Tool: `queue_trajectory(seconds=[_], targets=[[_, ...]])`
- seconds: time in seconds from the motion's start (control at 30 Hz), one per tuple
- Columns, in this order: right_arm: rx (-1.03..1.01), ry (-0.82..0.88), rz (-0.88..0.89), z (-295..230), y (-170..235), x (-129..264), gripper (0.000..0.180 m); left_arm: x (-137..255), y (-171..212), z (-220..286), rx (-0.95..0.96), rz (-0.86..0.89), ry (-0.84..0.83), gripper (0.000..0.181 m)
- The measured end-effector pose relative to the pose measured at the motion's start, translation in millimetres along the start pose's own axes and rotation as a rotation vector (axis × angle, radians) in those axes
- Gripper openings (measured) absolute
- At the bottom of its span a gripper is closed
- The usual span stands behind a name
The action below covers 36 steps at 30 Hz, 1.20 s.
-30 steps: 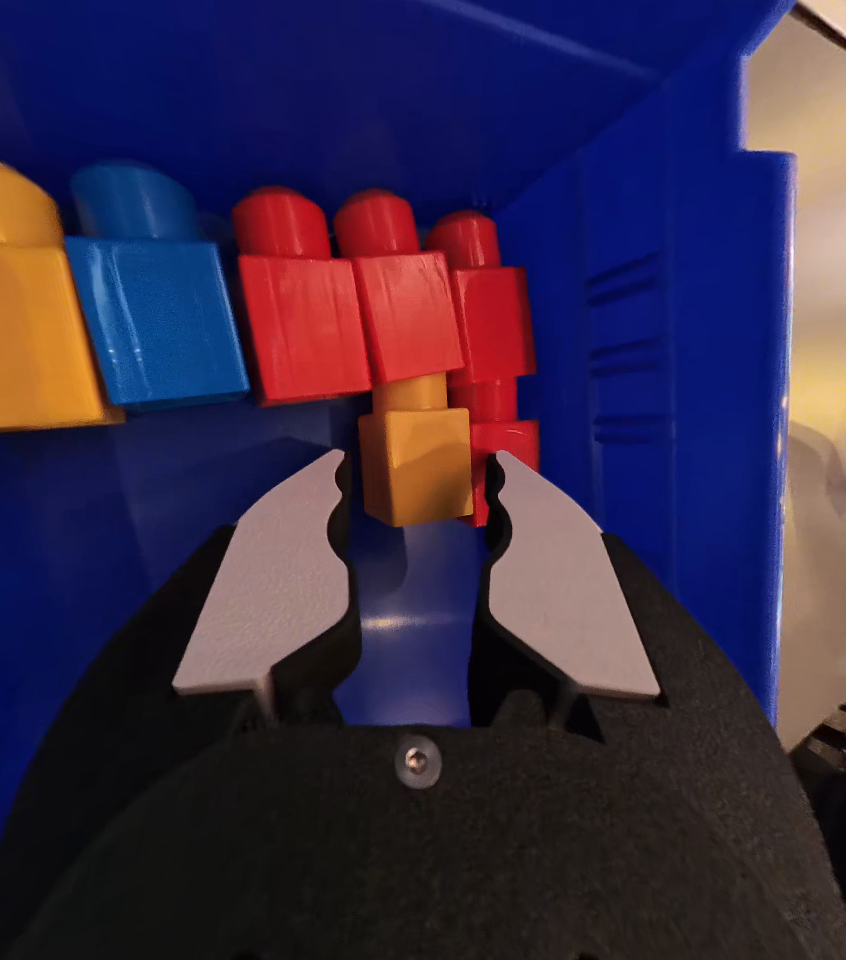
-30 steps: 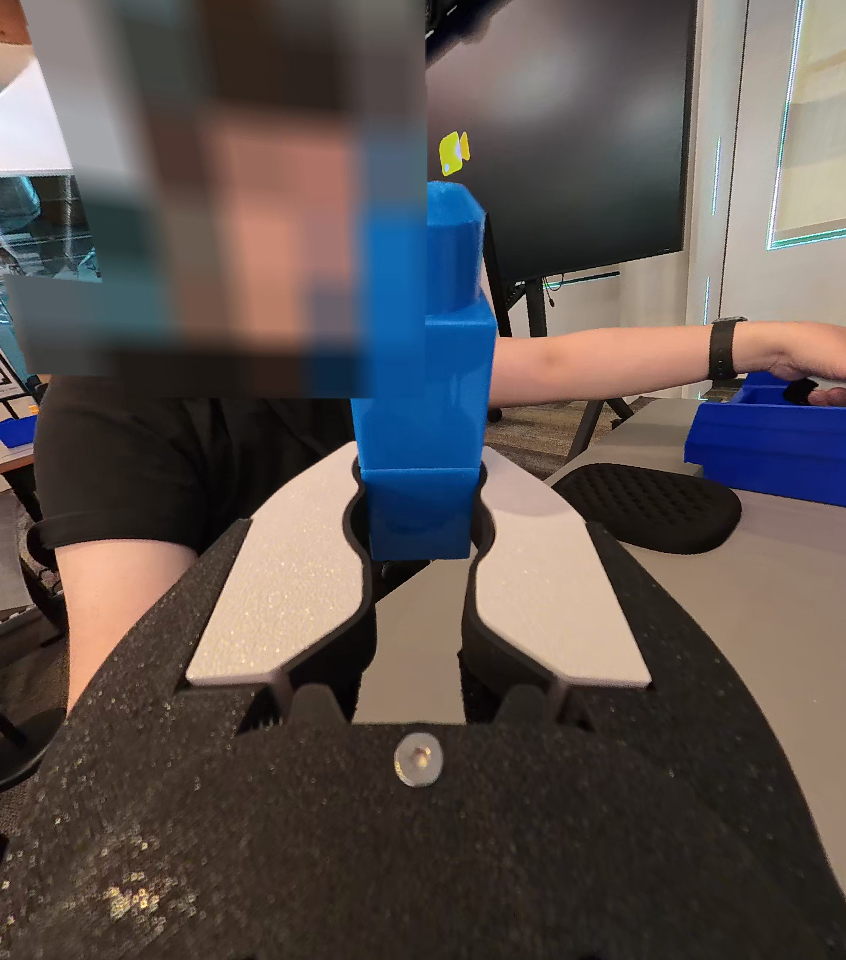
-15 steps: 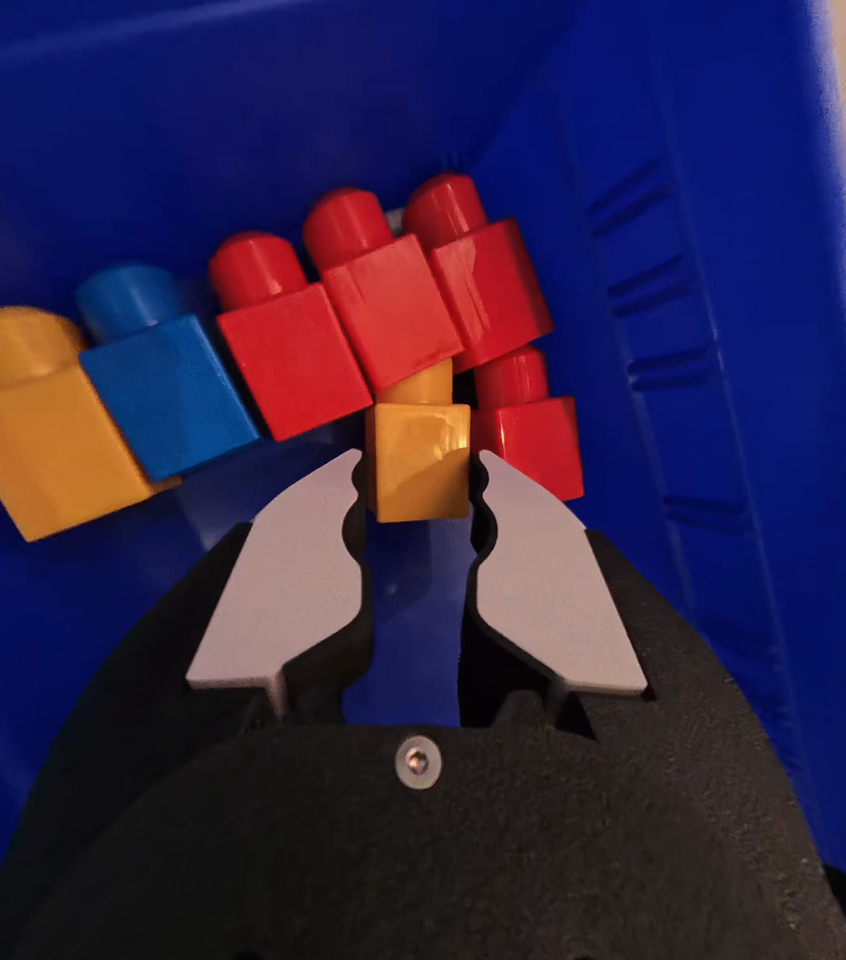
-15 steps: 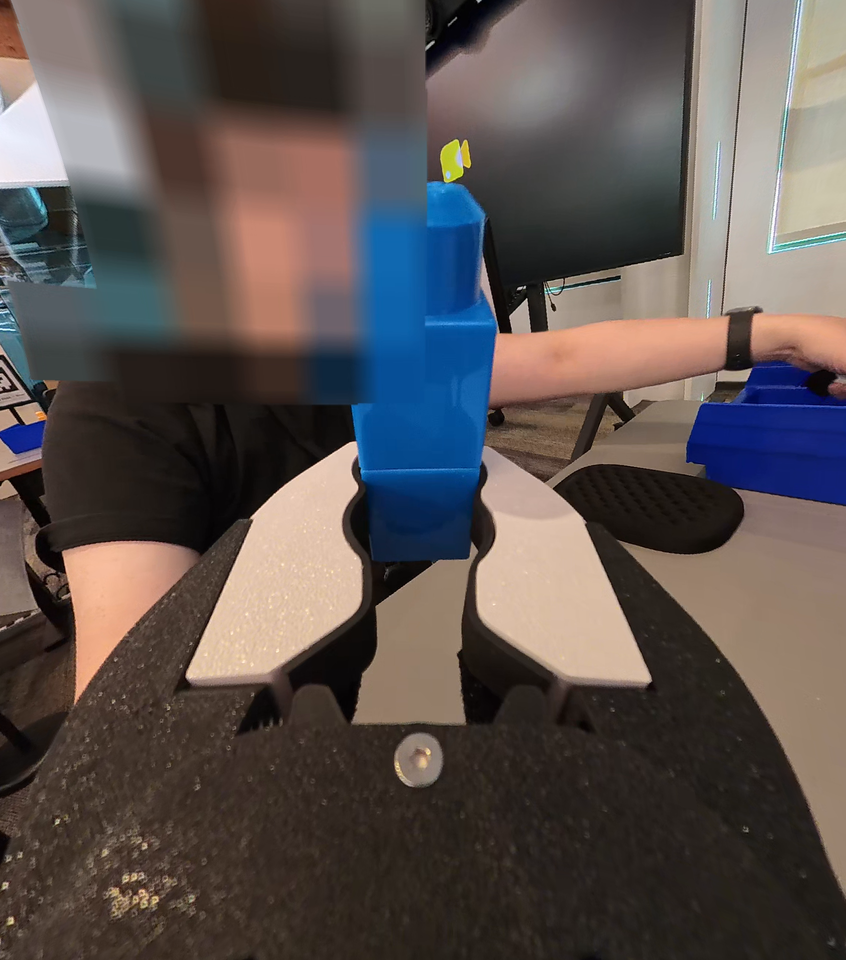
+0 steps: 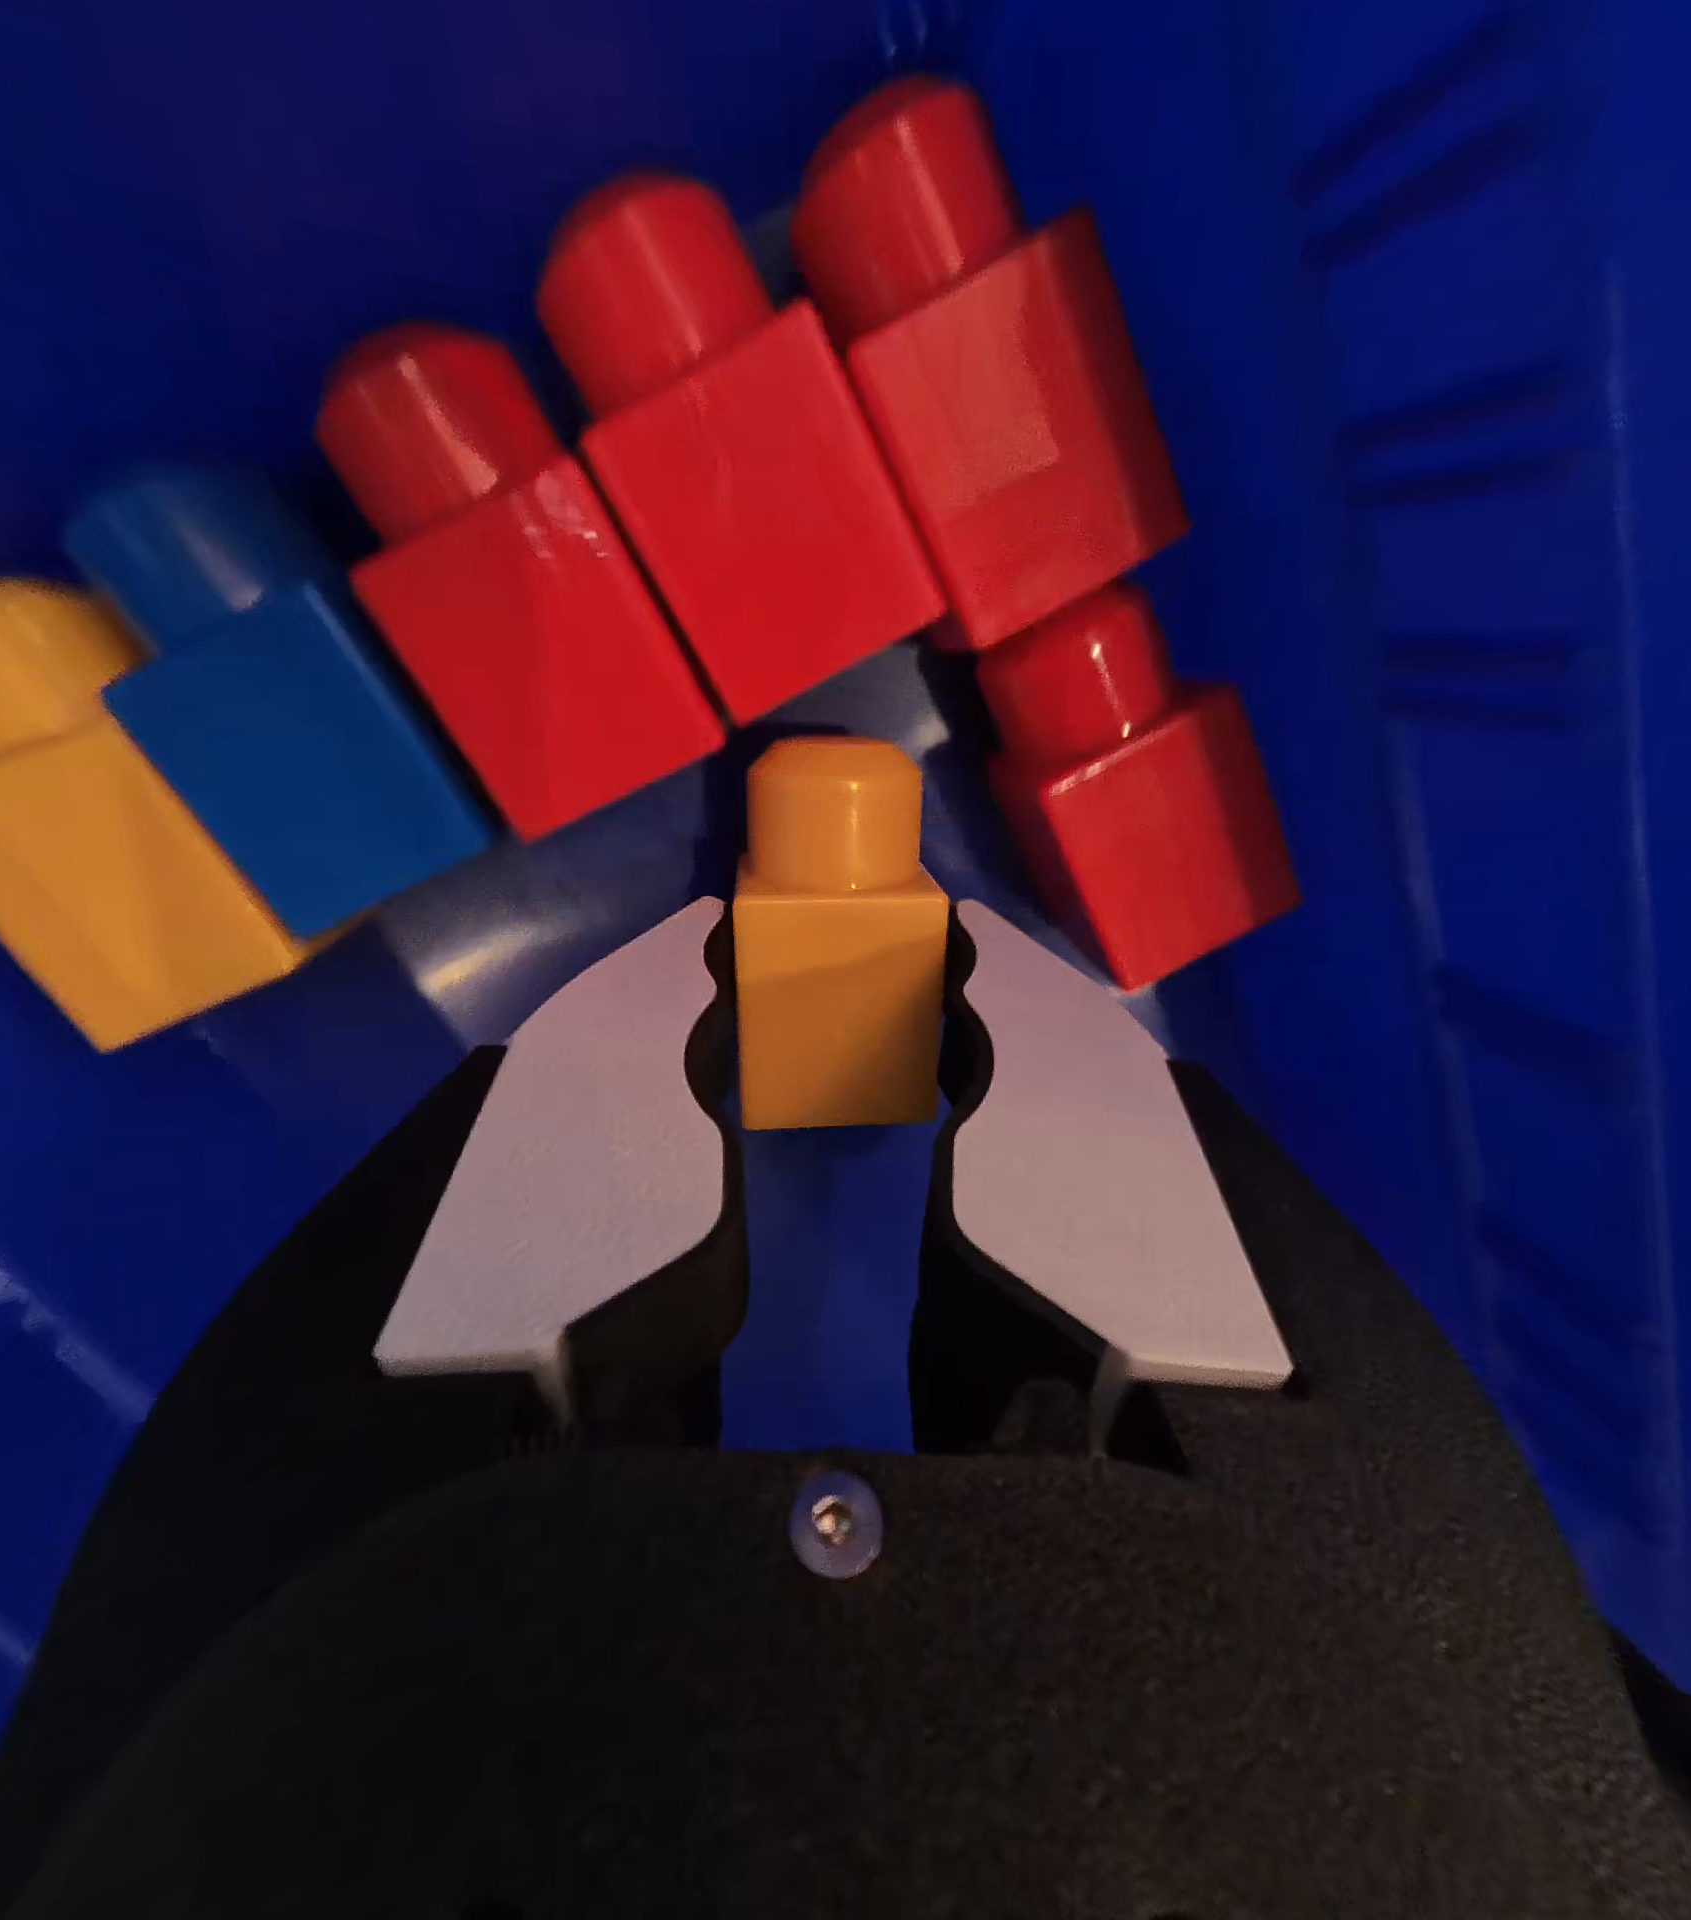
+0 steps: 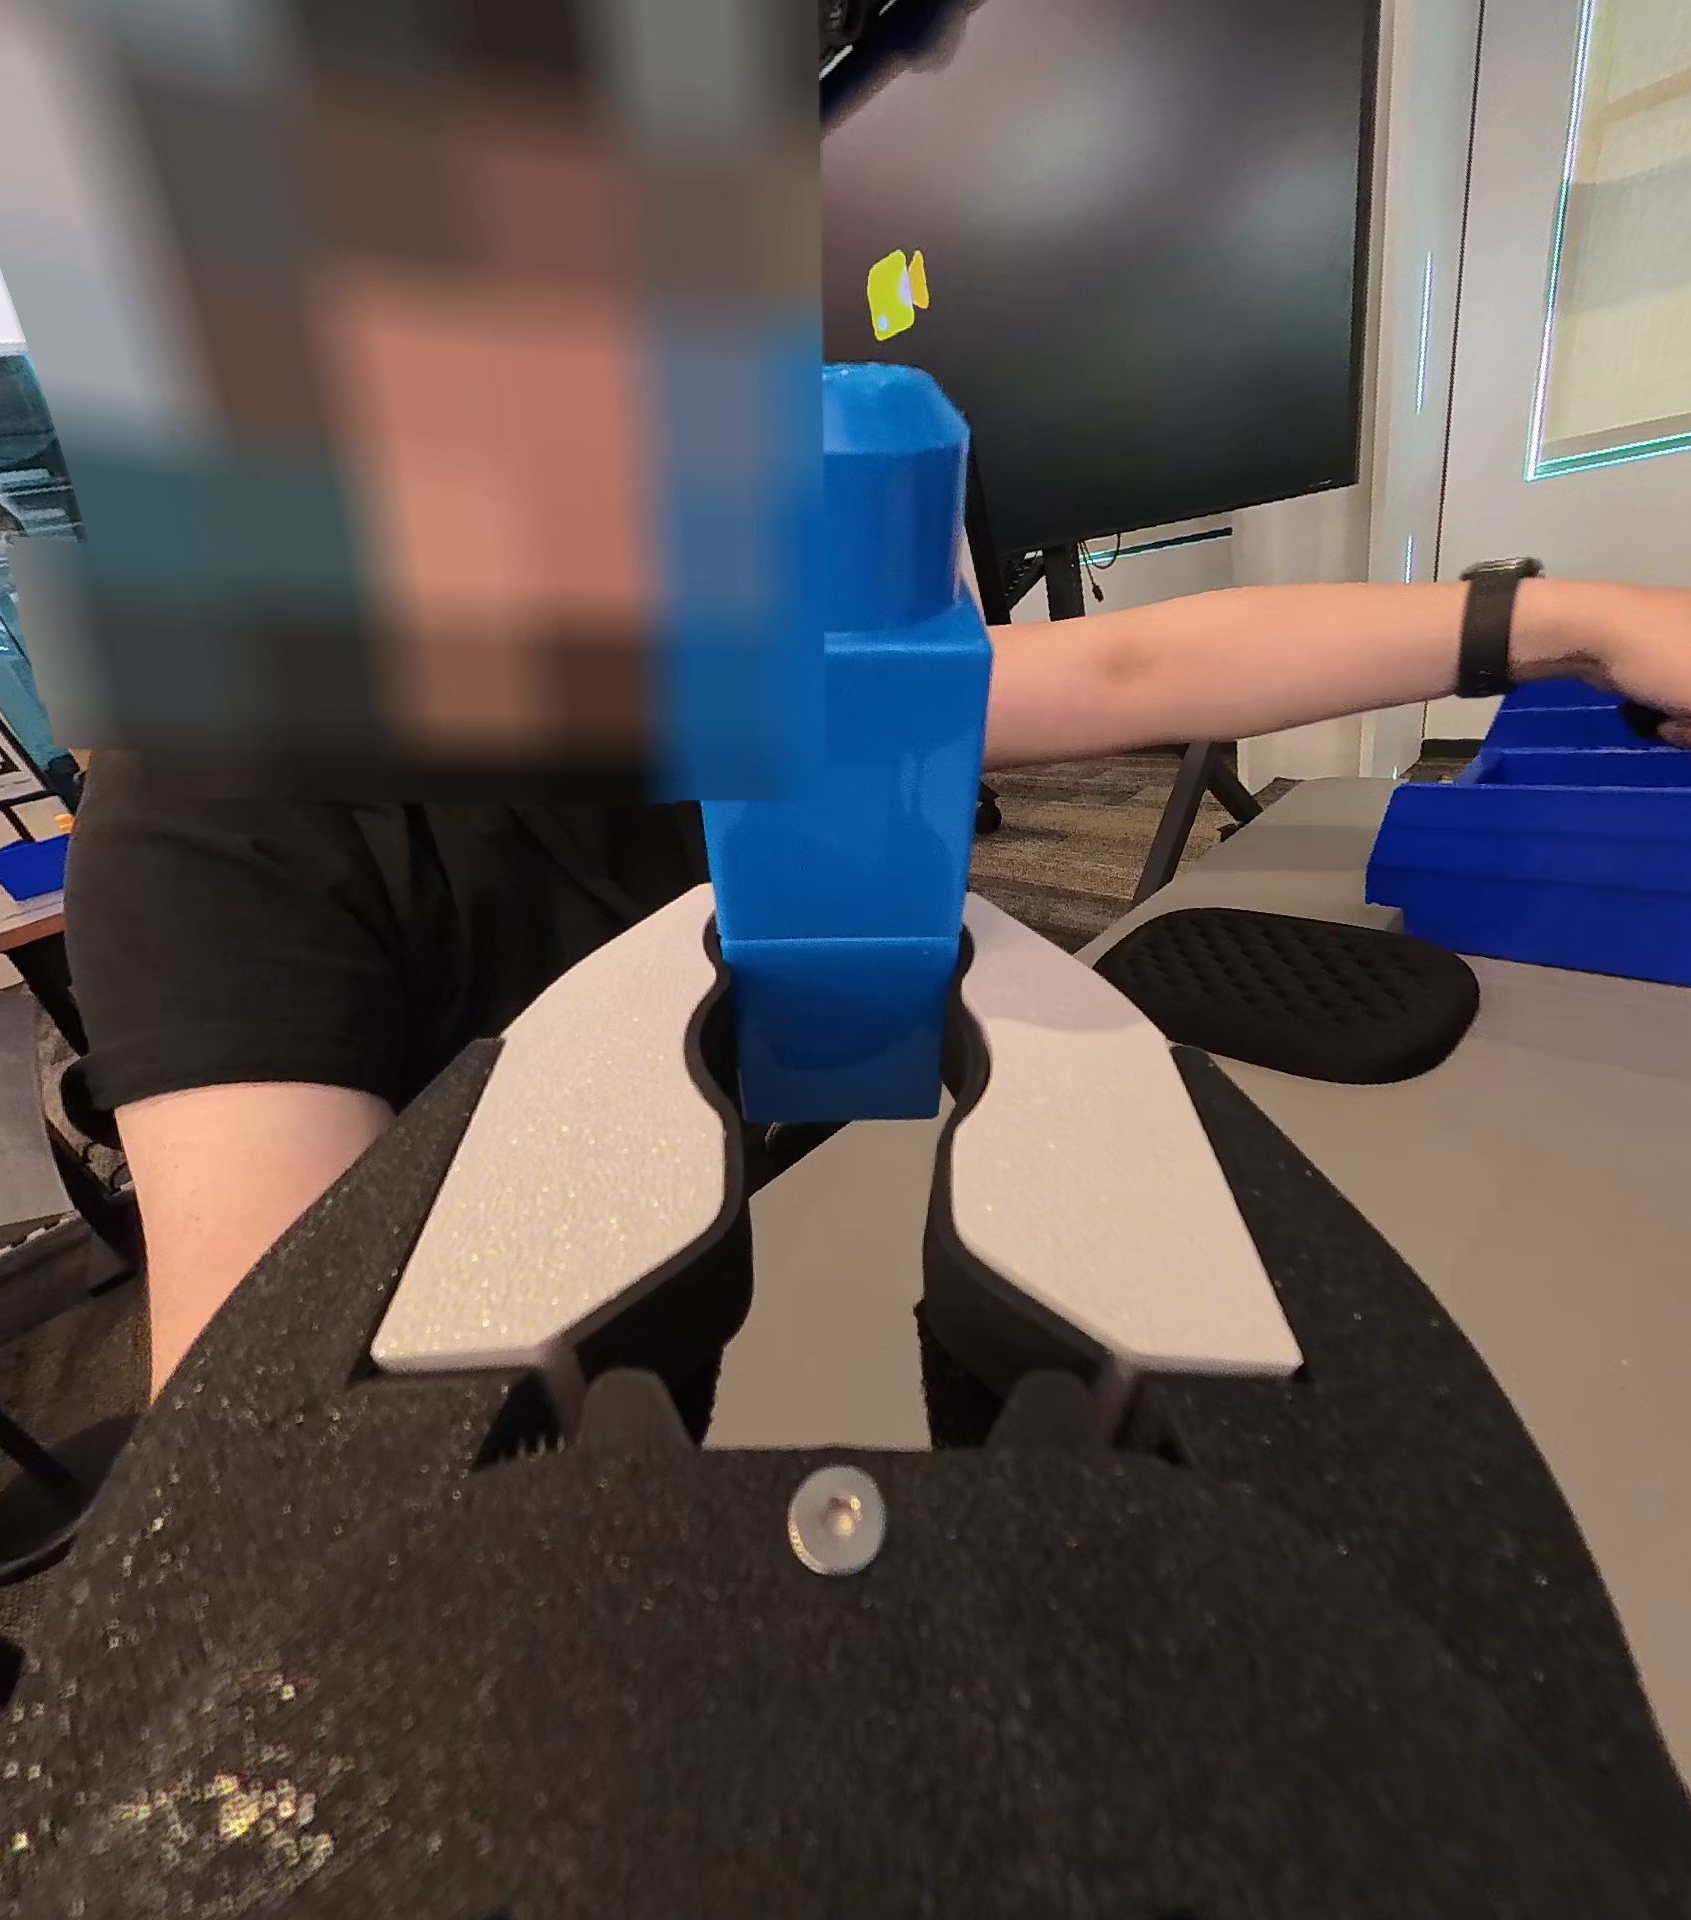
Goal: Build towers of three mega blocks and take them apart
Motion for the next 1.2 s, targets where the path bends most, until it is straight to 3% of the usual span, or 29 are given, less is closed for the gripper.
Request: queue_trajectory(seconds=[0.13, 0.27, 0.4, 0.5, 0.63, 0.8, 1.2], targets=[[-0.001, 0.003, 0.004, 3, -1, 0, 0.035, 42, 7, 3, 0.039, 0.198, 0.062, 0.037], [-0.05, 0.106, 0.008, 29, -1, -4, 0.034, 128, -16, 33, 0.018, 0.648, 0.216, 0.036], [-0.086, 0.37, 0.032, 83, -7, -13, 0.034, 215, -46, 111, -0.059, 1.127, 0.467, 0.036], [-0.089, 0.511, 0.005, 110, -6, -29, 0.035, 239, -71, 180, -0.138, 1.294, 0.616, 0.035], [-0.044, 0.622, -0.077, 118, -8, -48, 0.035, 250, -106, 271, -0.279, 1.349, 0.856, 0.036], [-0.059, 0.71, -0.085, 119, -12, -43, 0.035, 246, -147, 339, -0.387, 1.377, 0.902, 0.036], [-0.106, 0.727, -0.064, 115, -13, -18, 0.035, 204, -170, 364, -0.417, 1.286, 0.933, 0.036]])
Point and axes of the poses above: each gripper's, where its closed fingertips meet, x back along the fingers, y out of its underside, z = x × y across the jaws, the point moved 3 cm from there along x, back along the fingers, and after that the axes turned 2 degrees about -z, right-handed, at the moved point
